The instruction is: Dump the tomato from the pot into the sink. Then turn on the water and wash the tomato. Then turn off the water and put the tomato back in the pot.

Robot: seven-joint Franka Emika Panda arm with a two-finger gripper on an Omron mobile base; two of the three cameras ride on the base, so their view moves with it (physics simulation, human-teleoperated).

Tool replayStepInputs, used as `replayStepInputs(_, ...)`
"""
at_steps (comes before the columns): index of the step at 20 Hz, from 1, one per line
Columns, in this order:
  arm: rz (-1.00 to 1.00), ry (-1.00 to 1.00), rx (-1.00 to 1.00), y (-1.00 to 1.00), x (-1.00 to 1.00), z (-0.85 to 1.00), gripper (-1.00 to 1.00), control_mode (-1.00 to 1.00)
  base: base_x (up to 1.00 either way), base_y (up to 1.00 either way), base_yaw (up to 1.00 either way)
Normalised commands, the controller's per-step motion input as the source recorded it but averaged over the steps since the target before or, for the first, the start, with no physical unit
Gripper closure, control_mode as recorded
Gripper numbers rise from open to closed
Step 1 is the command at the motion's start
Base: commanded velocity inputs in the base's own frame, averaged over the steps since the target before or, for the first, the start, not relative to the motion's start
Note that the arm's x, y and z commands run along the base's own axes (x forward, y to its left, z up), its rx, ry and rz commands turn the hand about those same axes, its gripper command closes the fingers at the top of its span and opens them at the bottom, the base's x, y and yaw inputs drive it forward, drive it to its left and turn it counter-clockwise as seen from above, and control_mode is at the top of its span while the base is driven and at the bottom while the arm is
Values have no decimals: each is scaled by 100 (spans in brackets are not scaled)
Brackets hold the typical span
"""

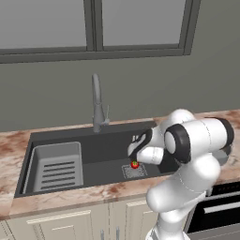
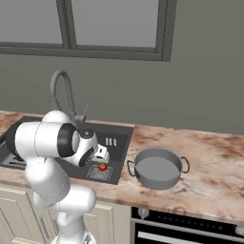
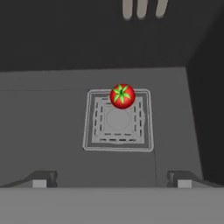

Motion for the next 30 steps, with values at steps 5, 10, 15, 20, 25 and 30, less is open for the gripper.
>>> replayStepInputs(5, 2, -1, -2, 0, 23, -24, -100, -100, 0, 0, 0)
replayStepInputs(10, 1, 0, 0, 0, 27, -18, -100, -100, 0, 0, 0)
replayStepInputs(15, 1, 0, 0, 0, 25, -28, -100, -100, 0, 0, 0)
replayStepInputs(20, 1, 0, 0, 0, 19, -33, -100, -100, 0, 0, 0)
replayStepInputs(25, 0, 0, 0, 0, 15, -34, -100, -100, 0, 0, 0)
replayStepInputs(30, 0, 0, 0, 0, 7, -26, -100, -100, 0, 0, 0)
